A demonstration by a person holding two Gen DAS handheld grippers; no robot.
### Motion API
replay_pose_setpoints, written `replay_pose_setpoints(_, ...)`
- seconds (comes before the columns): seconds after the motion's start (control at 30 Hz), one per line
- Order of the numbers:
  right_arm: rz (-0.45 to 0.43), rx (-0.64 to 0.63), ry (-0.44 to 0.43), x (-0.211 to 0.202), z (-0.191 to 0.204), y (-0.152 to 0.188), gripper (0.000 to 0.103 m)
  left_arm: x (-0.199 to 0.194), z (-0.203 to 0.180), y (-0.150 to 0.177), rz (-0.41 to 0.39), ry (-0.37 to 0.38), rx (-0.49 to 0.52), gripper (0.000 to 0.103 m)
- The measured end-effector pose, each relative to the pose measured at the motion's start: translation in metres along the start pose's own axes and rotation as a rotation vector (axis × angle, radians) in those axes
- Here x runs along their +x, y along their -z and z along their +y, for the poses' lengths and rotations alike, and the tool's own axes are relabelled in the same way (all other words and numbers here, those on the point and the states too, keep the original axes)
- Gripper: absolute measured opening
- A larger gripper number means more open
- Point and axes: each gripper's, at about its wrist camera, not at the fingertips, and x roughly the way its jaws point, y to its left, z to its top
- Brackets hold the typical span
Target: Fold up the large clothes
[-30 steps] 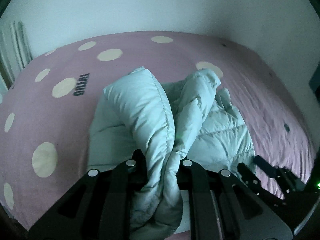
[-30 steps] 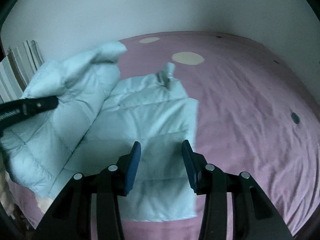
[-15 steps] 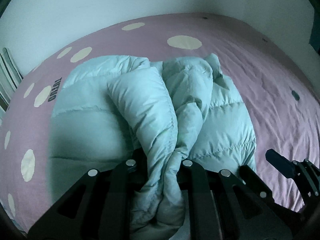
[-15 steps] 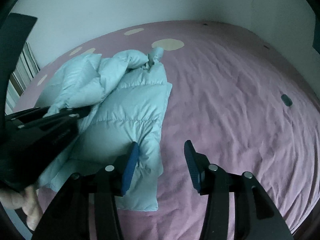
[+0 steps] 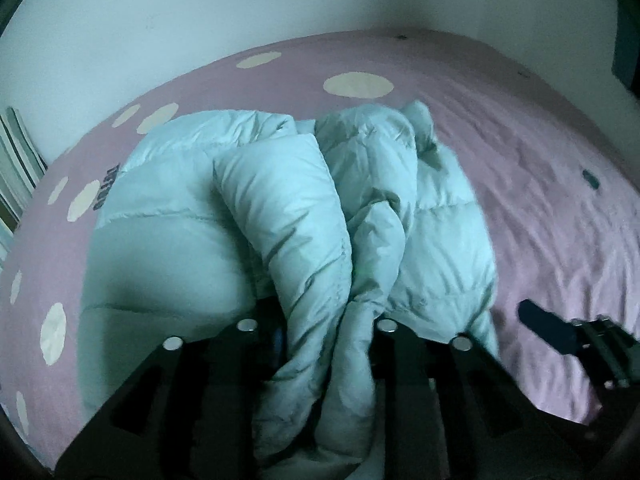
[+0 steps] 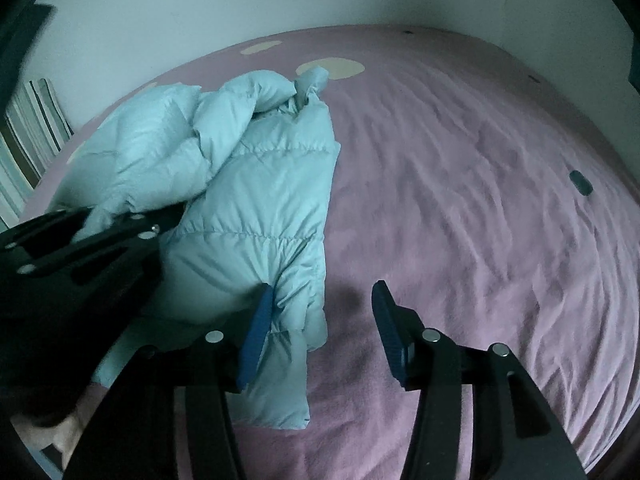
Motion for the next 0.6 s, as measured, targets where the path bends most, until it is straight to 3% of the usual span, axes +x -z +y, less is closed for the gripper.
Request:
replay_pose_setpoints(0.1, 0.001, 0.005, 0.005, 0.000, -0.001, -0.001, 0.054, -0.017, 0.001, -0.002, -0.006, 0.037, -0.007, 0.044)
replay_pose_setpoints(0.27, -0.005, 0.005, 0.023, -0.003, 0.002, -0.001, 0.054, -0.055, 0.002, -0.009, -0.052, 0.085, 0.004, 0.055)
replay_pose_setpoints(0.33, -0.005, 0.007, 0.026, -0.005, 0.001, -0.001, 0.054, -0.075, 0.004, -0.012, -0.084, 0.100, 0.007, 0.065)
replay_pose_setpoints(0.47, -0.005, 0.014, 0.032, -0.007, 0.000, -0.003, 0.054, -0.117, 0.021, -0.017, -0.173, 0.112, 0.014, 0.071)
replay_pose_setpoints(0.6, -0.016, 0.011, 0.046, -0.014, 0.002, -0.007, 0.054, -0.136, 0.059, -0.018, -0.215, 0.062, -0.034, 0.074)
